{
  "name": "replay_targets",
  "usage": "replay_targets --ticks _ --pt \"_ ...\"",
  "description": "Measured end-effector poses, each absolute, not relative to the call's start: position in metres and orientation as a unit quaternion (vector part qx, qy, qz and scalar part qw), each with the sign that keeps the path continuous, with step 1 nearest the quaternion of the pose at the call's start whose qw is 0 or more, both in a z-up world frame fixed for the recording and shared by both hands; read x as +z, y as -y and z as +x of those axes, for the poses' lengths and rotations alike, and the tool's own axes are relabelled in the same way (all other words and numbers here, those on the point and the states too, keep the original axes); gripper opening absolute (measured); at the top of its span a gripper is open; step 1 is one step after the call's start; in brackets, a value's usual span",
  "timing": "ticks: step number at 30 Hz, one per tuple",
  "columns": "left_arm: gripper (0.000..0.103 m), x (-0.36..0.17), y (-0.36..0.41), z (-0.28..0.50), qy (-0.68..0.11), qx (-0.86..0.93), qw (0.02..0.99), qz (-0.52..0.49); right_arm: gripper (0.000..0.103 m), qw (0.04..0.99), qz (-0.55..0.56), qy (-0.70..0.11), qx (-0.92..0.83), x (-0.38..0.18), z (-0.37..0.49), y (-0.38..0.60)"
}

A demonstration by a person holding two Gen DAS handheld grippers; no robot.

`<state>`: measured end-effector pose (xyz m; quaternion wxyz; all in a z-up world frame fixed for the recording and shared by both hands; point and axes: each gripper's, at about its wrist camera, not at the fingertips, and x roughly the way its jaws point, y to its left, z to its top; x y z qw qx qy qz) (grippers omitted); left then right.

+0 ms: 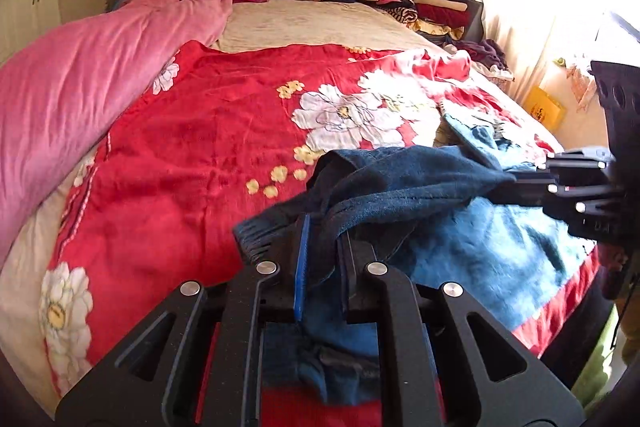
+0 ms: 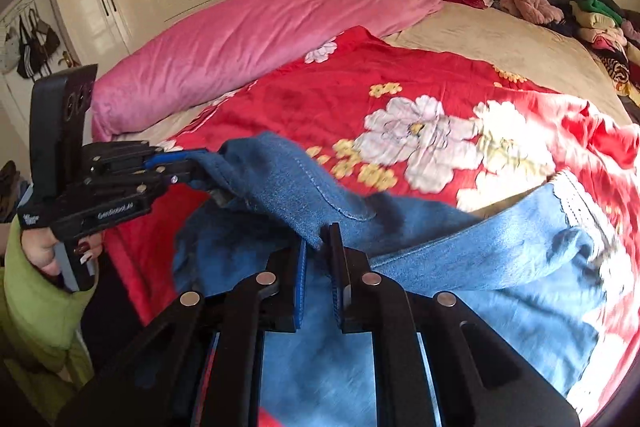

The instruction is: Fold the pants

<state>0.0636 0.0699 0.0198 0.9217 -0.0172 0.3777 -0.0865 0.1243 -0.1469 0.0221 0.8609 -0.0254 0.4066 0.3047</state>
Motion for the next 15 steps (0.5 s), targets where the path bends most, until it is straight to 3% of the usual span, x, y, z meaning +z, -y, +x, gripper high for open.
replay_targets --ticks 9,15 --pt "0.009 -0.001 -0.071 0.031 -0.41 -0.073 0.909 0.004 0.01 0.847 -0.028 -0.422 0.323 -0.007 0.064 0.125" --pt "0.022 -0.018 -0.078 0.016 -0.442 -0.058 0.895 0.009 0.01 0.829 -0.038 -0.452 0.327 -0.032 0.045 0.112"
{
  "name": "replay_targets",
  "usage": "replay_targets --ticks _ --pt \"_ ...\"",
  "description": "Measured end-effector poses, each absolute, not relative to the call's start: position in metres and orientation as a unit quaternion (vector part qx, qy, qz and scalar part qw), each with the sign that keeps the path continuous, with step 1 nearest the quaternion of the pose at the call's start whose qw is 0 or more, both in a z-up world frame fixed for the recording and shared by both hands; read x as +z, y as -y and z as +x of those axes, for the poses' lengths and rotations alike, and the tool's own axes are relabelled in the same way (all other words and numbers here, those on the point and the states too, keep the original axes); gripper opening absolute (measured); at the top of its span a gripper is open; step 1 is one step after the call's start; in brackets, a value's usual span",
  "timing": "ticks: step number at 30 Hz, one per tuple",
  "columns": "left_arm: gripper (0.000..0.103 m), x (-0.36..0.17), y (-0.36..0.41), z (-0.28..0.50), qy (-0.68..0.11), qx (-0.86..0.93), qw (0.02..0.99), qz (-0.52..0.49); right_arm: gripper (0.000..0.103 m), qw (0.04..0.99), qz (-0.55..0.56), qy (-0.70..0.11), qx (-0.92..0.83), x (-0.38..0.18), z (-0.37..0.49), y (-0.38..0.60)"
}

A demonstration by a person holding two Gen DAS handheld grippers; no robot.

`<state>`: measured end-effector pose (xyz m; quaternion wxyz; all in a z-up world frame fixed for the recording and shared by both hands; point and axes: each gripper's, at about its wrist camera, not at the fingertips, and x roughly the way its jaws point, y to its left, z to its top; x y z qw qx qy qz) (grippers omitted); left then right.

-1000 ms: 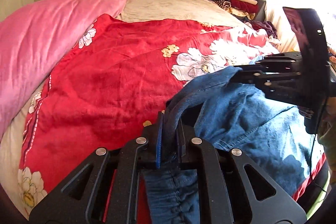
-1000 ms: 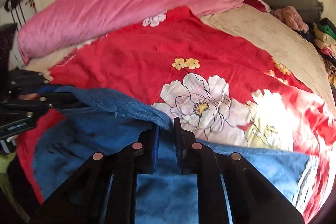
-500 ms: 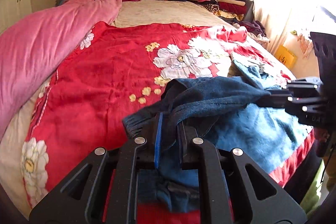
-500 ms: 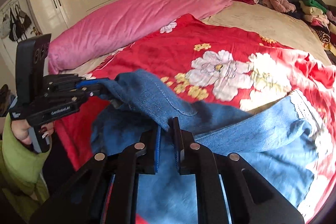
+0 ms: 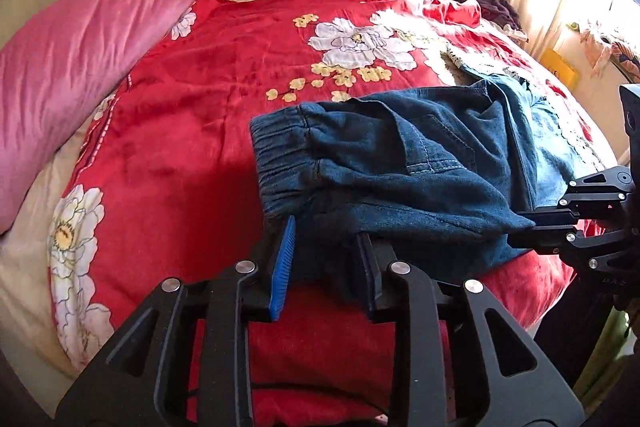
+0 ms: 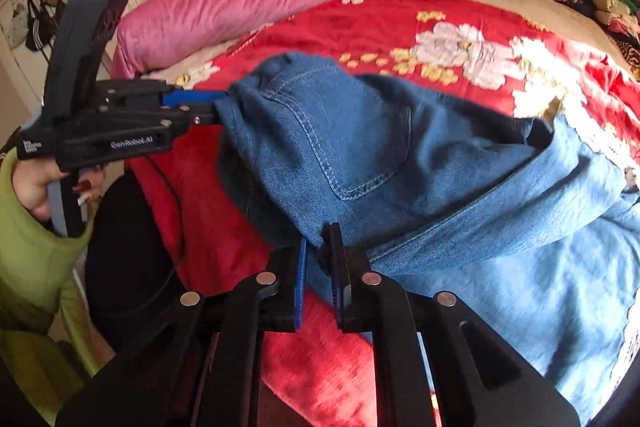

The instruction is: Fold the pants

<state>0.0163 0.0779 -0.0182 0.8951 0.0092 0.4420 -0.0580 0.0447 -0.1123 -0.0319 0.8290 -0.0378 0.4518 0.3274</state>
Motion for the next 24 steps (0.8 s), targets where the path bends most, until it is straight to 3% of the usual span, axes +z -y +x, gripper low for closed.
replay_targets --ticks 7,12,18,22,24 --pt "0.026 0.002 -0.105 -0.008 -0.433 -0.056 0.898 -0.057 0.01 0.821 -0.049 -0.459 0.335 -0.047 0.037 0.105" --pt "0.026 0.022 -0.083 -0.002 -0.406 -0.102 0.904 -0.086 0.013 0.815 -0.05 -0.471 0.335 -0.058 0.037 0.099" --pt "0.027 -0.015 -0.045 0.033 -0.45 -0.066 0.891 0.003 0.019 0.806 -0.033 -0.472 0.355 -0.045 0.031 0.107" --pt "0.027 -0.033 -0.056 0.027 -0.468 -0.068 0.881 -0.008 0.022 0.837 -0.028 -0.421 0.348 -0.02 0.028 0.116" --pt "0.027 -0.034 -0.06 0.023 -0.468 -0.07 0.881 -0.013 0.026 0.839 -0.02 -0.432 0.331 -0.026 0.037 0.114"
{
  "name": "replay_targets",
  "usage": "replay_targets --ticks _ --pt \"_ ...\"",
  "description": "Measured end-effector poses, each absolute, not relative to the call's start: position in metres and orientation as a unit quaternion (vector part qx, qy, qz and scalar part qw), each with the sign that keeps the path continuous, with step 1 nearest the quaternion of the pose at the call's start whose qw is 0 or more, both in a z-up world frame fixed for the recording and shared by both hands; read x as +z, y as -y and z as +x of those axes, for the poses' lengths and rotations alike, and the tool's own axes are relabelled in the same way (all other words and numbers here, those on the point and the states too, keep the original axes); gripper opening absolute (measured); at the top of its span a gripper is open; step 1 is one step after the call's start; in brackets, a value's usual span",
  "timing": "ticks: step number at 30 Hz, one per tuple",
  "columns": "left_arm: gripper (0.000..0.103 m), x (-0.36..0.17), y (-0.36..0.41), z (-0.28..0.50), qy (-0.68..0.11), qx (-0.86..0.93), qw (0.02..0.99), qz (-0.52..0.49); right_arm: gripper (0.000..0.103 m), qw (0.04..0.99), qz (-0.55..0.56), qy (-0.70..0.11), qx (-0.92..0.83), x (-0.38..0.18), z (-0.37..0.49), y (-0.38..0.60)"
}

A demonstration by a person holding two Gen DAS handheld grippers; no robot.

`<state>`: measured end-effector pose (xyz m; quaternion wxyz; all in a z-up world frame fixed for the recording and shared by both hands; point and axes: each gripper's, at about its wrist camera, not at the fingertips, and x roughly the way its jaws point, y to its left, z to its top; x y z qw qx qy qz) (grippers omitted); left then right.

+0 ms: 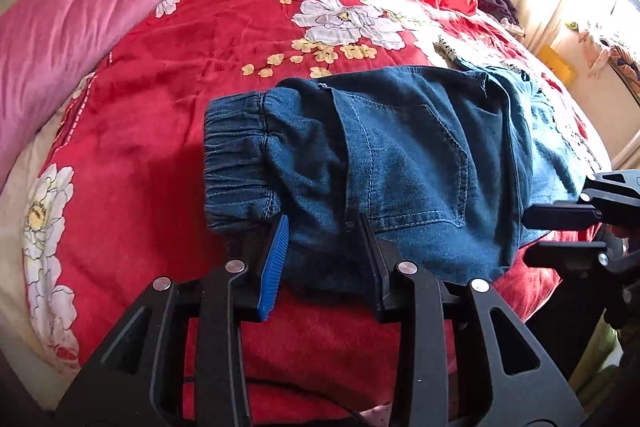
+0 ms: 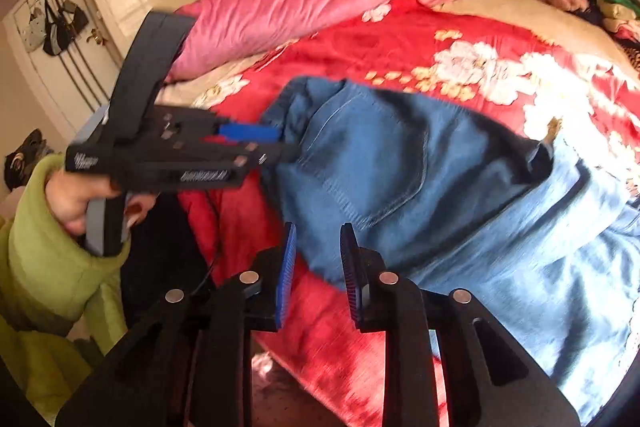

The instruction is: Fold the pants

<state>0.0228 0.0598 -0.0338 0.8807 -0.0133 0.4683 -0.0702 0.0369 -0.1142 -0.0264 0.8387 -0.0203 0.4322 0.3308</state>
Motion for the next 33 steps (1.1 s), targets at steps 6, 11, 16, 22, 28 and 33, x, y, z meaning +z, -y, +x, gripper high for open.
replay_targets --ticks 6,11,16,22,28,33 --pt "0.027 -0.034 -0.059 0.019 -0.467 -0.072 0.881 -0.015 0.032 0.813 -0.031 -0.504 0.289 -0.07 0.053 0.104" --pt "0.046 -0.014 -0.054 0.008 -0.445 -0.067 0.893 -0.011 0.049 0.842 0.003 -0.454 0.292 -0.032 0.05 0.135" --pt "0.066 0.011 -0.045 0.002 -0.417 -0.085 0.905 -0.026 0.053 0.871 0.042 -0.424 0.245 -0.003 0.06 0.18" --pt "0.076 0.024 -0.019 0.012 -0.407 -0.116 0.906 -0.034 0.067 0.897 0.063 -0.402 0.176 0.018 0.066 0.236" --pt "0.076 0.014 0.025 0.028 -0.422 -0.167 0.89 -0.035 0.072 0.911 0.057 -0.388 0.124 0.033 0.094 0.269" --pt "0.076 -0.001 0.059 0.04 -0.436 -0.196 0.877 -0.053 0.072 0.908 0.062 -0.399 0.11 0.028 0.128 0.278"
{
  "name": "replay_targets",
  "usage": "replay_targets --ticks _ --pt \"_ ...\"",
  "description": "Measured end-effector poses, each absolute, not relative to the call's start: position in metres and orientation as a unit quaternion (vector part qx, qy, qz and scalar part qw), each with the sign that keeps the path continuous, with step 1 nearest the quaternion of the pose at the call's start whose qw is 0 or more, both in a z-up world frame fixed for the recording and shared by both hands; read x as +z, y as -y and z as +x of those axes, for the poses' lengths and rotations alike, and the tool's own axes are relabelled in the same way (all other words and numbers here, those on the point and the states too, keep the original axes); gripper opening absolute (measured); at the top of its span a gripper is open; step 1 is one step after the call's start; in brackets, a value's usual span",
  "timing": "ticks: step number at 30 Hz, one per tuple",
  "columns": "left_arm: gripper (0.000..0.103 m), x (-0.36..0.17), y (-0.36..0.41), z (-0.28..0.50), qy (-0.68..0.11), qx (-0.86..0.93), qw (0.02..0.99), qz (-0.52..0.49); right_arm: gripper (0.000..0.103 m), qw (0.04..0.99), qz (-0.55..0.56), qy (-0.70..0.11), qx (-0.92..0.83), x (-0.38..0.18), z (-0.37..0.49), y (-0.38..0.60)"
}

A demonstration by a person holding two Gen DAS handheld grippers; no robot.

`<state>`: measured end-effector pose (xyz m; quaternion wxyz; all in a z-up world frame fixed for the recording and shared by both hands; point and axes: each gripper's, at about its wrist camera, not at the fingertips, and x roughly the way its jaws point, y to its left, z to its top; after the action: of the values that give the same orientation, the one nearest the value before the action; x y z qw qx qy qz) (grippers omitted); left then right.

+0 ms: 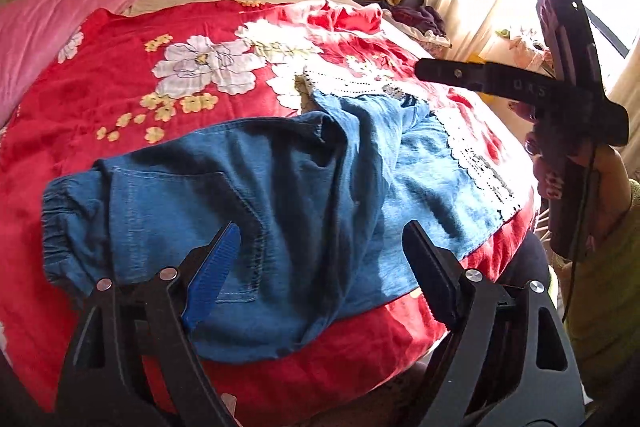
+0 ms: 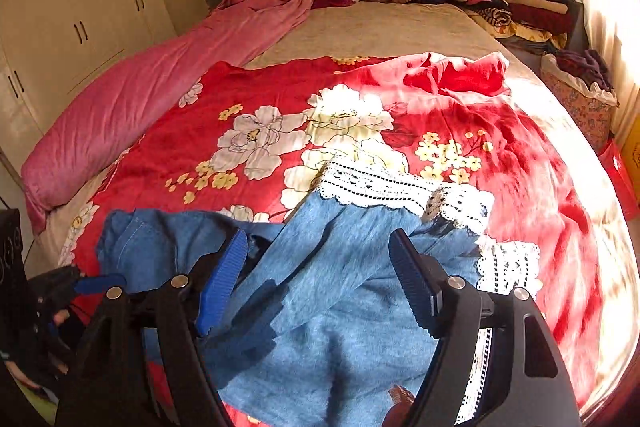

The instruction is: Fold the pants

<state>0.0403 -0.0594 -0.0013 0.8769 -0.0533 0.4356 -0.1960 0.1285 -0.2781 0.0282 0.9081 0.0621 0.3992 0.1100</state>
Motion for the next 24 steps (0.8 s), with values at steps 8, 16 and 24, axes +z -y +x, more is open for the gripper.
replay_targets --ticks 8,16,24 --pt "0.055 -0.035 0.1 0.066 -0.464 -0.21 0.859 -0.053 0.072 0.879 0.054 -0.465 0.09 -0.01 0.207 0.261" --pt "0.0 -0.063 0.117 0.067 -0.492 -0.247 0.834 -0.04 0.072 0.852 0.014 -0.521 0.051 -0.055 0.276 0.227" --pt "0.001 -0.058 0.115 0.062 -0.48 -0.246 0.842 -0.019 0.013 0.868 0.023 -0.495 0.019 -0.053 0.277 0.264"
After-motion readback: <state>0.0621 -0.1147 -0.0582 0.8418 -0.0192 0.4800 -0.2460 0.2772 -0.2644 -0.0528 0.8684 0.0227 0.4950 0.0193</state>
